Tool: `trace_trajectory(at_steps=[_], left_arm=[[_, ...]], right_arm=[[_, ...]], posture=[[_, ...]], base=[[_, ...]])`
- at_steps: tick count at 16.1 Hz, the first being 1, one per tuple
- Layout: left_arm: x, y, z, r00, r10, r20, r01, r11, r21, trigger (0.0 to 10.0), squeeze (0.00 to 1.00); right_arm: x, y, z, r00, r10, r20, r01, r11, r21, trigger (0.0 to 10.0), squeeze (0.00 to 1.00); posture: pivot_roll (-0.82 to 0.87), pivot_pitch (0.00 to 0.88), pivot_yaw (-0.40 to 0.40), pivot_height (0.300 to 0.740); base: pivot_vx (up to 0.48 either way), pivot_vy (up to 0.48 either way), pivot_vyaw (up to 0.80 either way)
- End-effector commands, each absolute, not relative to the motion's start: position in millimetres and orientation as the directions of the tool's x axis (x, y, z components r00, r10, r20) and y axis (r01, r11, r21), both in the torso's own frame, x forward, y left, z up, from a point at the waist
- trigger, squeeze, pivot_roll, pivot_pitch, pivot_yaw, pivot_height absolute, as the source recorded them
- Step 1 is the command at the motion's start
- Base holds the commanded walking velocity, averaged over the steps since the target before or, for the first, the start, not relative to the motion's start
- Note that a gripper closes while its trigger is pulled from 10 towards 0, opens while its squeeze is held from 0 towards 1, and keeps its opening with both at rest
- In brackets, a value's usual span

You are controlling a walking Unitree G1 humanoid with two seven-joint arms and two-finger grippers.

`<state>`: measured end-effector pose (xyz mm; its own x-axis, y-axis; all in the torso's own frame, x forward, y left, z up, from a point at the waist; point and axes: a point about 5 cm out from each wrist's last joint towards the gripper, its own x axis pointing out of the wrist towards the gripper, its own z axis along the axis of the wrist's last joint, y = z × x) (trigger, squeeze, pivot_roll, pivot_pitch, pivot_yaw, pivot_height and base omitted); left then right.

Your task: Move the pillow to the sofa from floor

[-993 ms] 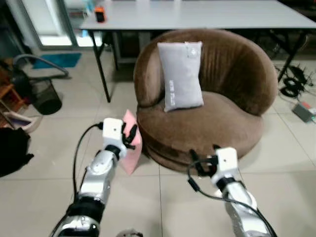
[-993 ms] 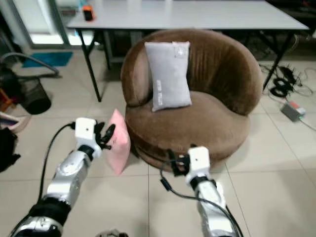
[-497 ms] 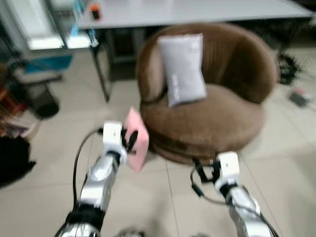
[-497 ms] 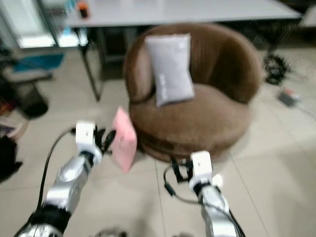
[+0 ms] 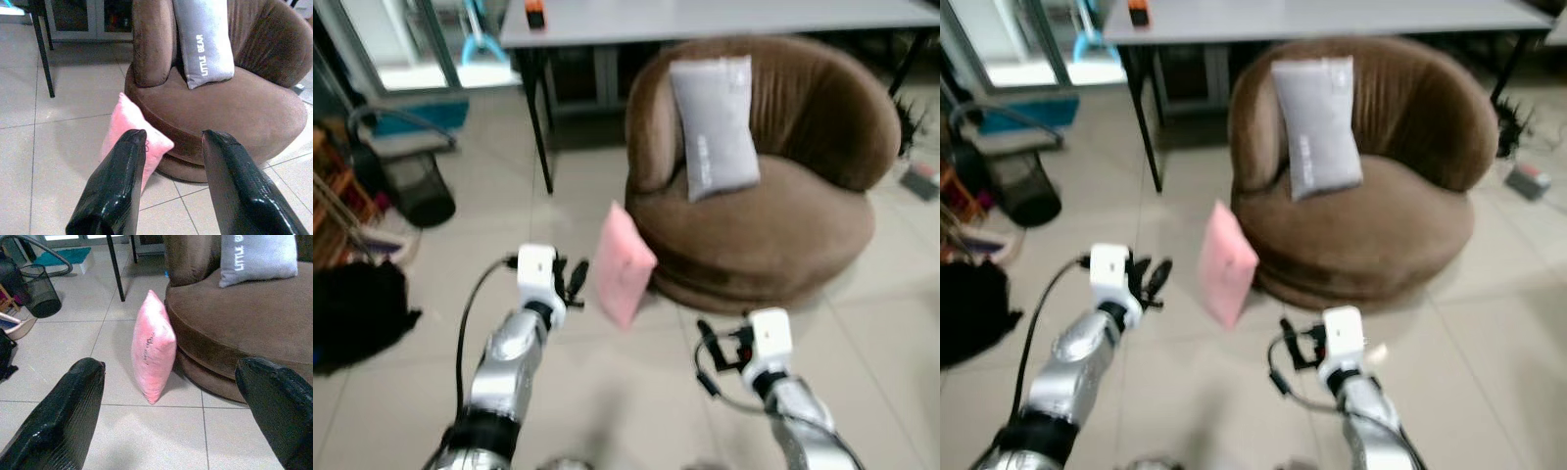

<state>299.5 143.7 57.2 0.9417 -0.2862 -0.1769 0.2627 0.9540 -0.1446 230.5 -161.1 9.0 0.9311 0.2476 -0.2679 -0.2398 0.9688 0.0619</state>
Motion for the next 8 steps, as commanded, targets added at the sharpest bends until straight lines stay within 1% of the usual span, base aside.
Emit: trace_trajectory(at_steps=[1, 3, 8], left_arm=[[297.4, 153.5, 56.3, 0.944, -0.269, -0.189, 0.244, 0.959, -0.142, 10.0, 0.0], [297.7, 151.9, 58.8, 0.942, -0.286, -0.173, 0.271, 0.956, -0.109, 10.0, 0.0], [297.7, 152.5, 57.9, 0.936, -0.297, -0.187, 0.286, 0.955, -0.085, 10.0, 0.0]], right_arm=[[232.2, -151.8, 11.7, 0.929, 0.27, -0.252, -0.259, 0.963, 0.076, 10.0, 0.0], [231.6, -151.4, 10.8, 0.928, 0.272, -0.256, -0.26, 0.962, 0.08, 10.0, 0.0], [230.6, -149.8, 7.5, 0.926, 0.255, -0.278, -0.246, 0.967, 0.065, 10.0, 0.0]], posture=[[-0.09, 0.056, 0.022, 0.74], [-0.09, 0.051, 0.026, 0.74], [-0.09, 0.049, 0.031, 0.74]], base=[[0.0, 0.48, 0.78], [0.0, 0.48, 0.74], [0.0, 0.0, 0.67]])
